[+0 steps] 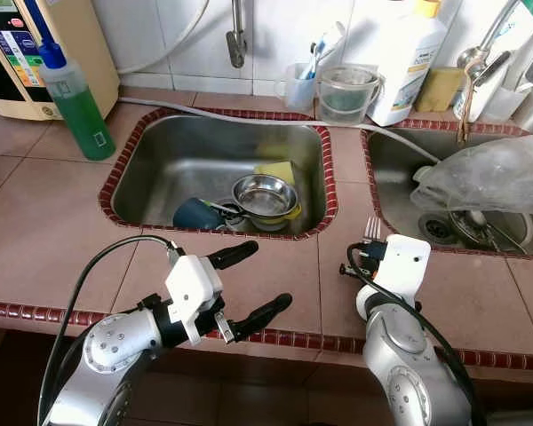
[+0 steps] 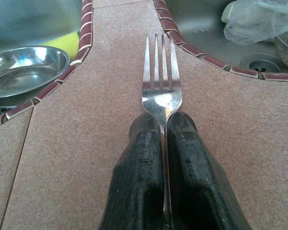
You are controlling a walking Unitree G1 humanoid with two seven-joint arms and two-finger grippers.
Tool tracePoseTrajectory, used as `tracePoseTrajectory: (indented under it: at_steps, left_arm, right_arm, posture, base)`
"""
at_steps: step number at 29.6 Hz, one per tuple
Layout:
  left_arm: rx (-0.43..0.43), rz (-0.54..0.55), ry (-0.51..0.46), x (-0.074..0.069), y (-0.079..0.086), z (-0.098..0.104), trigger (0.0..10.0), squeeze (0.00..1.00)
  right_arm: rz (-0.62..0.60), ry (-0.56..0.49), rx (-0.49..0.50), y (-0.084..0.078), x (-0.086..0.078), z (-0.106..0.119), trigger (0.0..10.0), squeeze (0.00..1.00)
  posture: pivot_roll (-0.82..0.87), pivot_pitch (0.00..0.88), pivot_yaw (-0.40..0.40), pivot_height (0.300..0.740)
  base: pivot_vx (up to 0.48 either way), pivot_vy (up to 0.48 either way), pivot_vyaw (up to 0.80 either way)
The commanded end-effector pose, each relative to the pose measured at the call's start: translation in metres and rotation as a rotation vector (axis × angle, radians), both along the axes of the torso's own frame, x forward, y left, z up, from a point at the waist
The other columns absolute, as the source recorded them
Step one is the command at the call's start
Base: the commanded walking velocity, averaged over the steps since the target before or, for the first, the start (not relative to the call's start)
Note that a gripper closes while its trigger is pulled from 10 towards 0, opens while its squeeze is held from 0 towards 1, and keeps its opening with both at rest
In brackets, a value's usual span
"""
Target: Kitchen organization
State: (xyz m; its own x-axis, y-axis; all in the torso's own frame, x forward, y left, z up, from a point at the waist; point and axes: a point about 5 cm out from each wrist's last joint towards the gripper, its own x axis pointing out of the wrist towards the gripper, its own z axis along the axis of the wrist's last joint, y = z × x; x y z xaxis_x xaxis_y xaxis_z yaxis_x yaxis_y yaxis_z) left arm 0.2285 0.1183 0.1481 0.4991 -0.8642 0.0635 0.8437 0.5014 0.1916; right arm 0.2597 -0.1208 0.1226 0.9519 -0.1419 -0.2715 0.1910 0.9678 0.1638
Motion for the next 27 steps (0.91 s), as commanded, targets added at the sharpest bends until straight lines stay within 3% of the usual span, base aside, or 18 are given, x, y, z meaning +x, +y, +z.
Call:
tracePoseTrajectory:
  at_steps: [1, 21, 22, 23, 24, 25, 26, 27]
  left_arm:
    - [0.010, -0.007, -0.002, -0.001, -0.001, -0.001, 10.0, 0.00]
    - [0.010, -0.007, -0.002, -0.001, -0.001, -0.001, 10.0, 0.00]
    - [0.009, -0.006, -0.003, 0.000, -0.001, -0.001, 10.0, 0.00]
    - [0.003, 0.002, -0.023, 0.008, -0.002, 0.001, 10.0, 0.00]
    - [-0.003, 0.007, -0.038, 0.013, -0.004, 0.003, 10.0, 0.00]
    - [-0.006, 0.010, -0.047, 0.017, -0.005, 0.005, 10.0, 0.00]
    - [-0.007, 0.011, -0.052, 0.018, -0.005, 0.006, 10.0, 0.00]
    - [-0.007, 0.011, -0.052, 0.018, -0.005, 0.006, 10.0, 0.00]
  right_arm:
    - [0.060, 0.083, 0.121, 0.032, -0.006, -0.012, 0.0, 0.00]
    - [0.060, 0.083, 0.121, 0.032, -0.006, -0.012, 0.0, 0.00]
    - [0.069, 0.069, 0.140, 0.032, -0.005, -0.011, 0.0, 0.00]
    - [0.126, -0.049, 0.210, 0.030, 0.006, 0.005, 0.0, 0.00]
    - [0.168, -0.136, 0.254, 0.029, 0.014, 0.018, 6.2, 0.00]
    - [0.195, -0.194, 0.279, 0.027, 0.018, 0.026, 6.2, 0.00]
    - [0.206, -0.217, 0.287, 0.026, 0.020, 0.030, 10.0, 0.00]
    - [0.205, -0.214, 0.286, 0.026, 0.021, 0.030, 10.0, 0.00]
  posture:
    - [-0.10, 0.141, 0.021, 0.740]
    - [-0.10, 0.141, 0.021, 0.740]
    - [-0.10, 0.140, 0.021, 0.740]
    - [-0.11, 0.083, 0.034, 0.740]
    - [-0.11, 0.083, 0.034, 0.740]
    - [-0.11, 0.083, 0.034, 0.740]
    - [-0.11, 0.083, 0.035, 0.740]
    - [-0.11, 0.083, 0.035, 0.740]
  base:
    - [0.000, 0.000, 0.00]
    - [0.000, 0.000, 0.00]
    - [0.000, 0.000, 0.00]
    - [0.000, 0.000, 0.00]
    - [0.000, 0.000, 0.00]
    - [0.000, 0.000, 0.00]
    - [0.000, 0.000, 0.00]
    - [0.000, 0.000, 0.00]
